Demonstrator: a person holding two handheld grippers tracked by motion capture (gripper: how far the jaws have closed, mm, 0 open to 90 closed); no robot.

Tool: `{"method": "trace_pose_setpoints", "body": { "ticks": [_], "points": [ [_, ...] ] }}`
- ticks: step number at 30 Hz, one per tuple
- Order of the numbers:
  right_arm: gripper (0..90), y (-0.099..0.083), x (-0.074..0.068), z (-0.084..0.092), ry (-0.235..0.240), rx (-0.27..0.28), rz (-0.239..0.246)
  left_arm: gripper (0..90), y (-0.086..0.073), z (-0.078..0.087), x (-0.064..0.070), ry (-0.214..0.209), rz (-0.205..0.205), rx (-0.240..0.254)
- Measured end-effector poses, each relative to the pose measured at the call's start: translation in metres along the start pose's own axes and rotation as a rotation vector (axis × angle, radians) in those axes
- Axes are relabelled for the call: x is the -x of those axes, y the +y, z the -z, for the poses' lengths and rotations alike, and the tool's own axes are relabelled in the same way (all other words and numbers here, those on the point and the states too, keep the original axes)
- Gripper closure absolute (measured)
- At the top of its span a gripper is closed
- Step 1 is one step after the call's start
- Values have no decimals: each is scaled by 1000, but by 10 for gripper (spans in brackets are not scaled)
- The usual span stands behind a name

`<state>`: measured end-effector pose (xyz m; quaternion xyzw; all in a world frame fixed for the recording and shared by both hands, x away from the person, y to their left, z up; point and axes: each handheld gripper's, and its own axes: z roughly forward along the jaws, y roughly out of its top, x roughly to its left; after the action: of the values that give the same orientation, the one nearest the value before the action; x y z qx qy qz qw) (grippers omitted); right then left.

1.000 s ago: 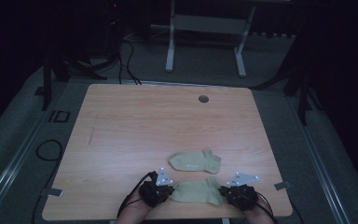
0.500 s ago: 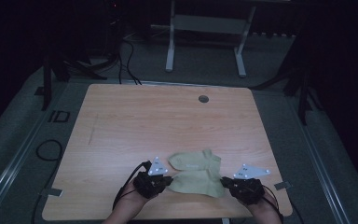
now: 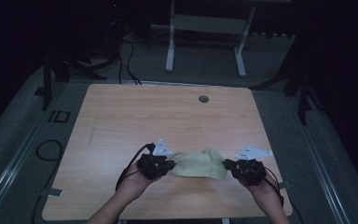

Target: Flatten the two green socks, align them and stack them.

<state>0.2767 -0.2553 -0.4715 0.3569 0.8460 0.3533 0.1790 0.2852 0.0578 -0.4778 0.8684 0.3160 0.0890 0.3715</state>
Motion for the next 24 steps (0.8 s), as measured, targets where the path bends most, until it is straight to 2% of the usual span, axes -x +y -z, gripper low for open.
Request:
{"method": "trace_pose_setpoints", "body": {
  "ticks": [3,10,13,14,16,17,19,22,23,24],
  "points": [
    [841,6,6,-5,-15,-8,0,876,7,-6,-7,-2,0,-15],
    [841,11,19,-22,-13,-35,-37,875,12,-21,-24,4,26,-49],
    [841,9,23,-37,-7,-64,-47,875,9,-34,-35,-4,50,-82],
    [841,8,23,-41,-3,-74,-53,875,8,-38,-37,9,52,-86],
    [841,7,23,-45,2,-79,-56,875,6,-41,-39,4,56,-95],
    [841,6,23,-49,5,-86,-63,875,4,-48,-41,18,52,-109],
    [841,1,25,-62,15,-115,-77,875,2,-54,-45,0,71,-115],
    [841,-4,28,-73,12,-139,-91,874,-2,-62,-49,2,87,-135],
    [840,-6,29,-75,8,-146,-90,874,-3,-64,-51,17,88,-144],
    [840,-8,30,-78,4,-152,-91,874,-5,-66,-53,10,95,-148]
  ]
}}
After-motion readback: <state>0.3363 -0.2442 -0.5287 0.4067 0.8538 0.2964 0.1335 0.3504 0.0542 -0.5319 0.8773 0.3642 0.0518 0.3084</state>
